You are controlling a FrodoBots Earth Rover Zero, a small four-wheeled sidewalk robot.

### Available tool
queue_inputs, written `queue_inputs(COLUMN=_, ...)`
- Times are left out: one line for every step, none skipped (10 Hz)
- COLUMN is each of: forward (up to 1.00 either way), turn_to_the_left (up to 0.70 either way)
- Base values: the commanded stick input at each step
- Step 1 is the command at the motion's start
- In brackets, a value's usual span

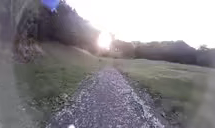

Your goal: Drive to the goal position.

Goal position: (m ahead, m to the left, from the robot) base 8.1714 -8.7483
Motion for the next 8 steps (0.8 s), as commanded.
queue_inputs(forward=0.7, turn_to_the_left=0.0)
queue_inputs(forward=0.7, turn_to_the_left=0.0)
queue_inputs(forward=0.7, turn_to_the_left=0.0)
queue_inputs(forward=0.7, turn_to_the_left=0.0)
queue_inputs(forward=0.7, turn_to_the_left=-0.02)
queue_inputs(forward=0.7, turn_to_the_left=-0.12)
queue_inputs(forward=0.7, turn_to_the_left=-0.14)
queue_inputs(forward=0.7, turn_to_the_left=-0.14)
